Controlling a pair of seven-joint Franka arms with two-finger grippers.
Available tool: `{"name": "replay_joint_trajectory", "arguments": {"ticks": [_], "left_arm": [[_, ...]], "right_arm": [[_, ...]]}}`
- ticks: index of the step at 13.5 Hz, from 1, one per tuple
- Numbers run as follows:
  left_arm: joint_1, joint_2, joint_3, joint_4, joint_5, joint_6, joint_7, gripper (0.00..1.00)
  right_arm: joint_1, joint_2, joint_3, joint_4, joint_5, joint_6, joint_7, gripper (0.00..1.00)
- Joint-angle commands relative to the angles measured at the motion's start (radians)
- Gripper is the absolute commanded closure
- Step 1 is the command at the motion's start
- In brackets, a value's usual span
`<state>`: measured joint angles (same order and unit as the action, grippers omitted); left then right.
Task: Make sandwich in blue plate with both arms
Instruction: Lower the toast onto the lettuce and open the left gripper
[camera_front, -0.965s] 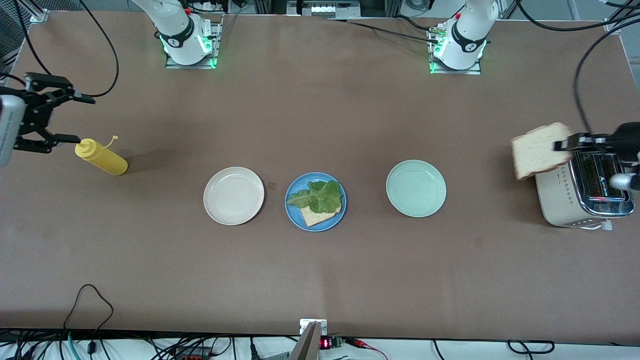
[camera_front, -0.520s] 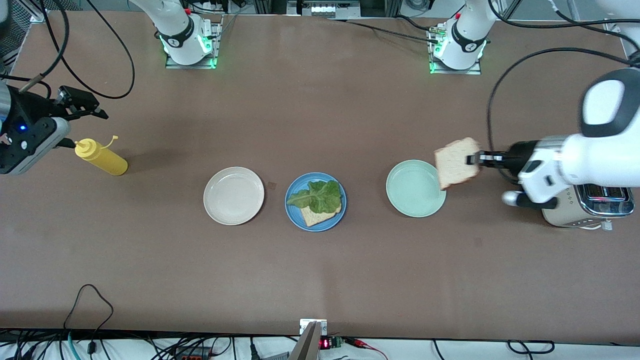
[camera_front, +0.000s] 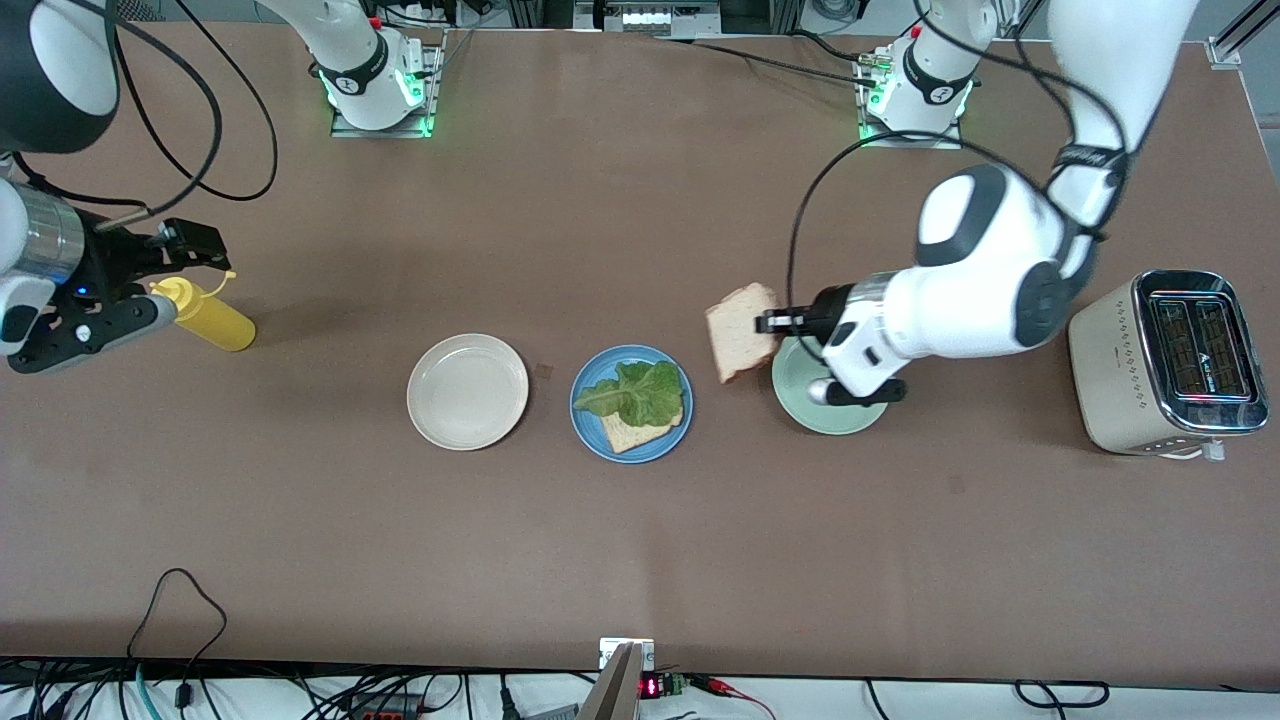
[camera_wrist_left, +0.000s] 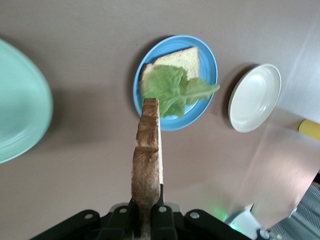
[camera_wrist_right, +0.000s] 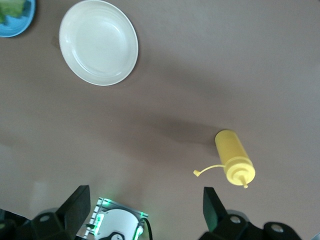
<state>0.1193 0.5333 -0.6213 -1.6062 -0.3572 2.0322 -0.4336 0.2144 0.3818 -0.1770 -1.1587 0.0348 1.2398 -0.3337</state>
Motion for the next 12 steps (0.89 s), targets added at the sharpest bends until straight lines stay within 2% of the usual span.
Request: {"name": "replay_joint_trajectory", "arguments": {"ticks": [1, 4, 6, 9, 12], "left_arm": [[-0.079, 0.091, 0.000, 0.006, -0.022, 0.165, -0.072, 0.99], [-0.119, 0.183, 0.000, 0.035, -0.017, 0.275, -0.067, 1.00], [-0.142, 0.235, 0.000, 0.101, -0.017, 0.275, -0.060, 1.00], [-0.206, 0.264, 0.000, 0.149, -0.020, 0.275, -0.056, 1.00], [-0.233, 0.312, 0.002, 0.216, -0.020, 0.276, 0.018, 1.00]], "right_arm": [[0.003, -0.020, -0.009, -0.067, -0.013, 0.024, 0.044, 0.00], [0.000, -0.035, -0.013, -0.120, -0.015, 0.035, 0.076, 0.00], [0.002, -0.069, -0.018, -0.180, -0.015, 0.064, 0.076, 0.00], [0.005, -0.162, -0.016, -0.343, -0.015, 0.164, 0.151, 0.00], [0.000, -0.222, -0.016, -0.433, -0.016, 0.197, 0.156, 0.00]]}}
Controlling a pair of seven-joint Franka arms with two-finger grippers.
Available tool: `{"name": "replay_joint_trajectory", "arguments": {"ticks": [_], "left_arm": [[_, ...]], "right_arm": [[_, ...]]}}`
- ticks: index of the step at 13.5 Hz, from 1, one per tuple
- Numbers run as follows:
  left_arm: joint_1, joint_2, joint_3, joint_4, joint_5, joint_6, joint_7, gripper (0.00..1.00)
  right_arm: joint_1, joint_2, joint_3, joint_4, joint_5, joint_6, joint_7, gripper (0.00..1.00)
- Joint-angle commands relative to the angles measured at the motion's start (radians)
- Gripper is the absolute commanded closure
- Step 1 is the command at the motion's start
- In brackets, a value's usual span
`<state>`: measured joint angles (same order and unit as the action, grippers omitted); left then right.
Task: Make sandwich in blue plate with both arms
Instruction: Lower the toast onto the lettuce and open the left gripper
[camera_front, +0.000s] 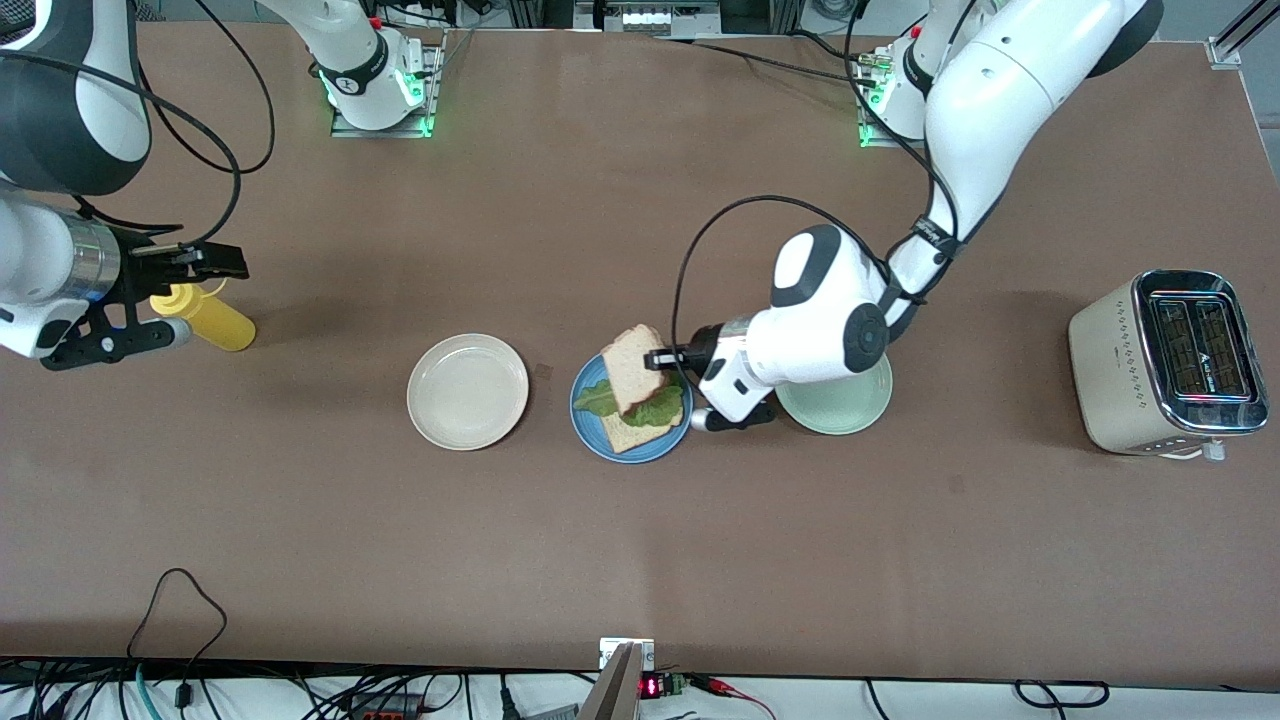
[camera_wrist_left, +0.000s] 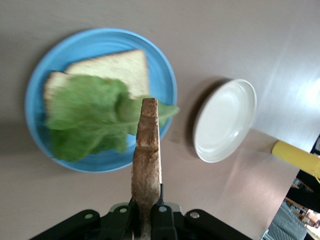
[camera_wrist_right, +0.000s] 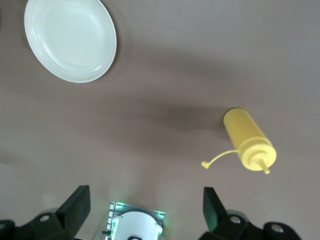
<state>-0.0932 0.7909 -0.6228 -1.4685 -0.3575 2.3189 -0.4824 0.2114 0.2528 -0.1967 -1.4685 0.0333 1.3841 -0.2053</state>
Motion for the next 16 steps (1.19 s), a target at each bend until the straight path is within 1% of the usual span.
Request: {"name": "replay_joint_trajectory", "arguments": {"ticks": [1, 3, 7, 10, 12, 16], "left_arm": [[-0.022, 0.066, 0.003, 0.082, -0.021, -0.010, 0.102, 1.00], [-0.022, 0.089, 0.003, 0.082, -0.024, -0.010, 0.149, 1.00], [-0.017, 0.120, 0.003, 0.089, -0.026, -0.009, 0.238, 1.00], [-0.008, 0.131, 0.003, 0.100, -0.028, -0.009, 0.272, 1.00], [-0.008, 0.143, 0.003, 0.111, -0.026, -0.009, 0.274, 1.00], [0.006, 0.169, 0.018, 0.108, -0.029, -0.009, 0.396, 0.99]], "right_arm": [[-0.006, -0.139, 0.002, -0.177, -0.015, 0.084, 0.027, 0.00], [-0.023, -0.216, 0.002, -0.284, -0.015, 0.148, 0.023, 0.00], [-0.038, -0.311, 0.002, -0.432, -0.016, 0.231, 0.020, 0.00], [-0.040, -0.281, 0.003, -0.400, -0.016, 0.234, 0.015, 0.00], [-0.040, -0.241, 0.003, -0.346, -0.016, 0.227, 0.011, 0.00], [-0.041, -0.130, 0.008, -0.210, -0.019, 0.187, 0.007, 0.00]]}}
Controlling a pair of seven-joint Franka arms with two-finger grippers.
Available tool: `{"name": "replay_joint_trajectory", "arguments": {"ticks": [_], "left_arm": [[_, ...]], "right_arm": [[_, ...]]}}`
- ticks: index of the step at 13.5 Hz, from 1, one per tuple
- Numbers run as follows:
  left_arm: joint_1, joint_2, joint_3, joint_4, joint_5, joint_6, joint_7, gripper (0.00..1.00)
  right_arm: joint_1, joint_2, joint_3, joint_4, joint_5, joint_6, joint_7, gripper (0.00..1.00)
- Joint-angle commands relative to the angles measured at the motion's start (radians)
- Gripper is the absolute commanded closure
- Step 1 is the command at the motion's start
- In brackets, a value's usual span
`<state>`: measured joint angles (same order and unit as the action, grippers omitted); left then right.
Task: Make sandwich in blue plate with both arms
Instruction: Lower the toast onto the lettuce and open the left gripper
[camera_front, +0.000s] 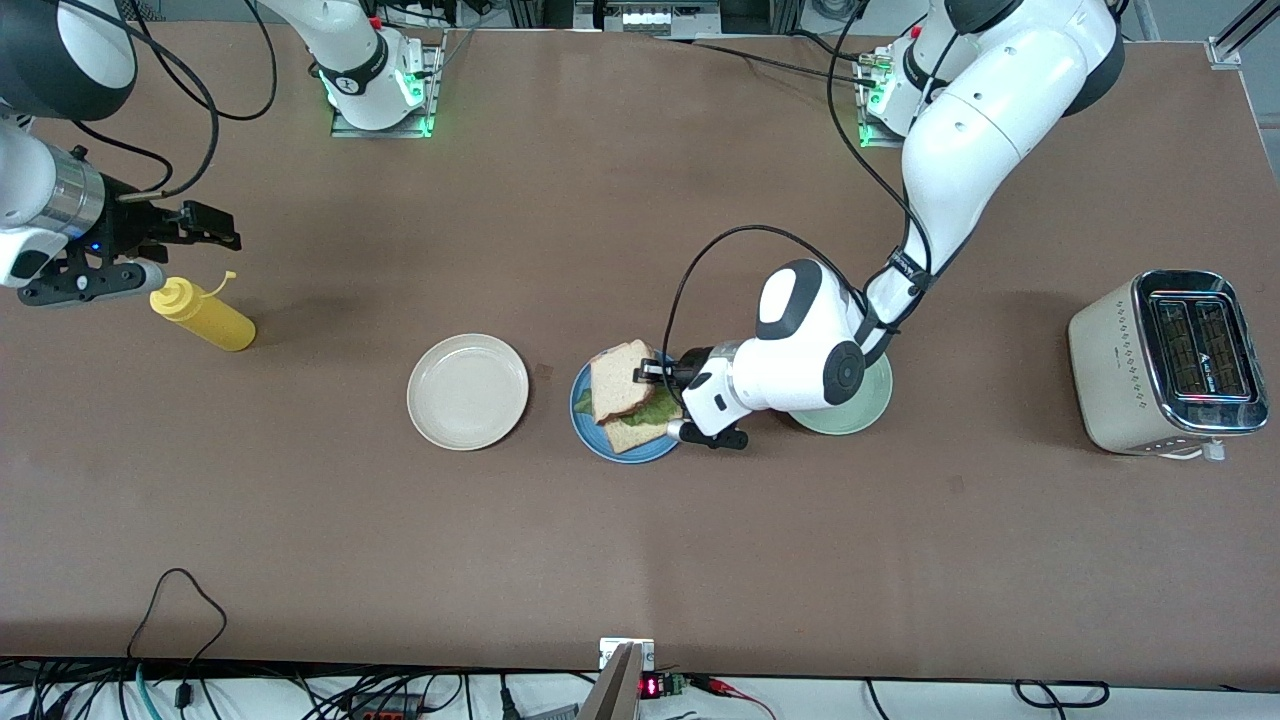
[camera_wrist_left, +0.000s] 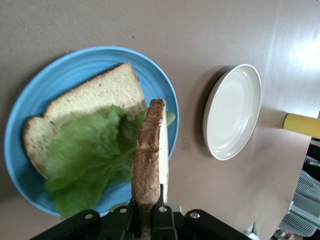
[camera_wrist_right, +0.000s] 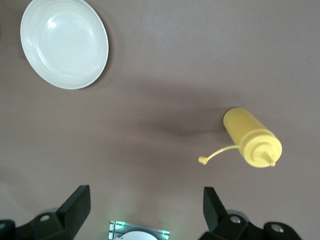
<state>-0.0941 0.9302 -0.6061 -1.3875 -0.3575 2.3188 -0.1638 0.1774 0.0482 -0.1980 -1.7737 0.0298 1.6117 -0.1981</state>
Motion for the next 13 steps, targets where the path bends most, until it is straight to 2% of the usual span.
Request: {"name": "replay_joint_trajectory", "arguments": {"ticks": [1, 2, 4, 5, 6, 7, 8, 9, 13], "left_arm": [[0.007, 0.038, 0.002, 0.027, -0.028, -0.009, 0.079, 0.99], [0.005, 0.048, 0.002, 0.025, -0.025, -0.009, 0.081, 0.96], [0.005, 0.064, 0.003, 0.027, -0.021, -0.009, 0.086, 0.88], [0.005, 0.071, 0.005, 0.027, -0.020, -0.009, 0.092, 0.76], [0.005, 0.084, 0.014, 0.027, -0.021, -0.007, 0.095, 0.69], [-0.001, 0.093, 0.028, 0.027, -0.021, -0.007, 0.095, 0.48], [-0.004, 0.097, 0.041, 0.025, -0.021, 0.002, 0.095, 0.19], [-0.004, 0.098, 0.046, 0.025, -0.018, 0.028, 0.095, 0.00], [-0.006, 0.056, 0.046, 0.028, 0.006, 0.039, 0.087, 0.00]], "right_arm": [[-0.009, 0.085, 0.011, 0.114, -0.024, -0.050, 0.003, 0.00], [-0.025, 0.088, 0.017, 0.117, -0.033, -0.049, 0.003, 0.00], [-0.131, 0.085, 0.104, 0.119, -0.036, -0.041, 0.003, 0.00], [-0.145, 0.079, 0.121, 0.120, -0.044, -0.045, 0.009, 0.00], [-0.142, 0.076, 0.121, 0.120, -0.076, -0.041, 0.011, 0.00], [-0.147, 0.078, 0.123, 0.120, -0.099, -0.038, 0.014, 0.00], [-0.145, 0.078, 0.123, 0.123, -0.102, -0.039, 0.016, 0.00], [-0.141, 0.073, 0.124, 0.140, -0.111, -0.048, 0.017, 0.00], [-0.148, 0.061, 0.121, 0.151, -0.113, -0.065, 0.034, 0.00]]}}
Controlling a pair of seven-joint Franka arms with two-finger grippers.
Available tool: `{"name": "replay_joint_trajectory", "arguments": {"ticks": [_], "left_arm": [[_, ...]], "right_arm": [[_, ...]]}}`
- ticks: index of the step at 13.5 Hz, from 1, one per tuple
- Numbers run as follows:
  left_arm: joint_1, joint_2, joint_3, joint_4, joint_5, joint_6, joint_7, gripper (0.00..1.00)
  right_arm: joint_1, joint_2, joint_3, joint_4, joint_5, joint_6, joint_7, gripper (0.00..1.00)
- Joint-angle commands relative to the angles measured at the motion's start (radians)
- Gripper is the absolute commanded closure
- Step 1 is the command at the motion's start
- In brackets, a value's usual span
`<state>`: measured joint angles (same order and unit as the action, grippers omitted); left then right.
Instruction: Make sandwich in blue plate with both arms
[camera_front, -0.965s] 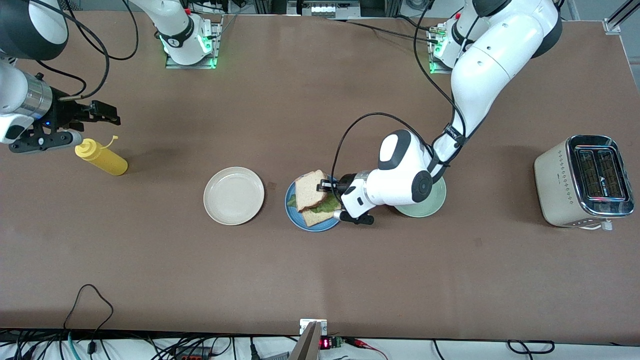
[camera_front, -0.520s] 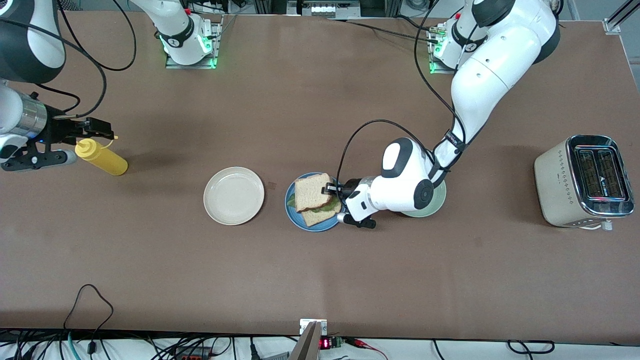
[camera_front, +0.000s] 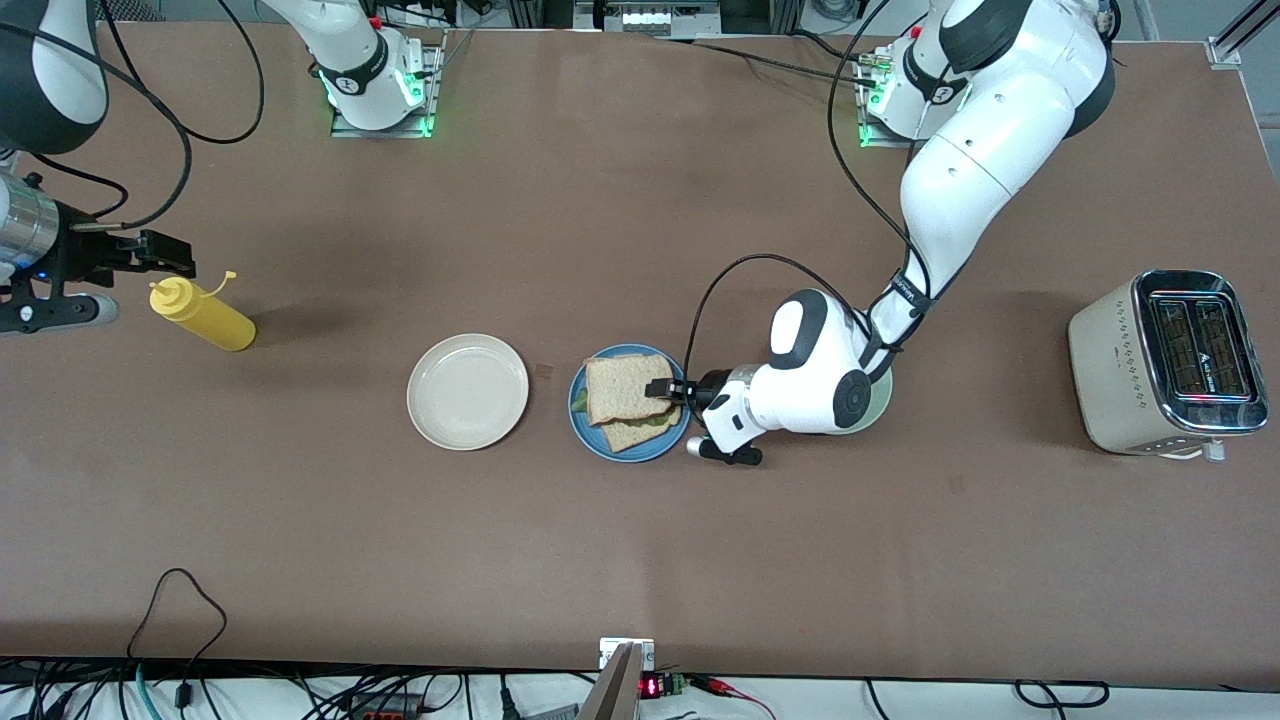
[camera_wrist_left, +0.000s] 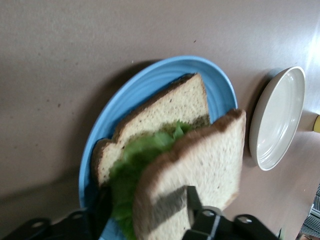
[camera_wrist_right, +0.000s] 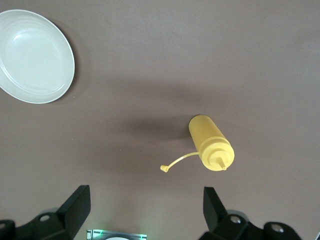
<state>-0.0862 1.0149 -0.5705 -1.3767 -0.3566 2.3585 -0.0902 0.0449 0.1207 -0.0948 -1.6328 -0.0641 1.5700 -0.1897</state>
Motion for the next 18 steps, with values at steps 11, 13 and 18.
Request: {"name": "replay_joint_trajectory", "arguments": {"ticks": [11, 13, 18], "left_arm": [[0.189, -0.272, 0.011, 0.010, 0.280, -0.339, 0.015, 0.00], [0.218, -0.318, 0.018, 0.010, 0.304, -0.390, 0.015, 0.00], [0.232, -0.433, 0.104, 0.001, 0.432, -0.465, 0.015, 0.00]], "right_arm": [[-0.042, -0.013, 0.015, 0.004, 0.021, -0.022, 0.038, 0.00], [-0.046, -0.013, 0.015, 0.004, 0.023, -0.021, 0.038, 0.00], [-0.046, -0.013, 0.015, 0.004, 0.023, -0.015, 0.038, 0.00]]}}
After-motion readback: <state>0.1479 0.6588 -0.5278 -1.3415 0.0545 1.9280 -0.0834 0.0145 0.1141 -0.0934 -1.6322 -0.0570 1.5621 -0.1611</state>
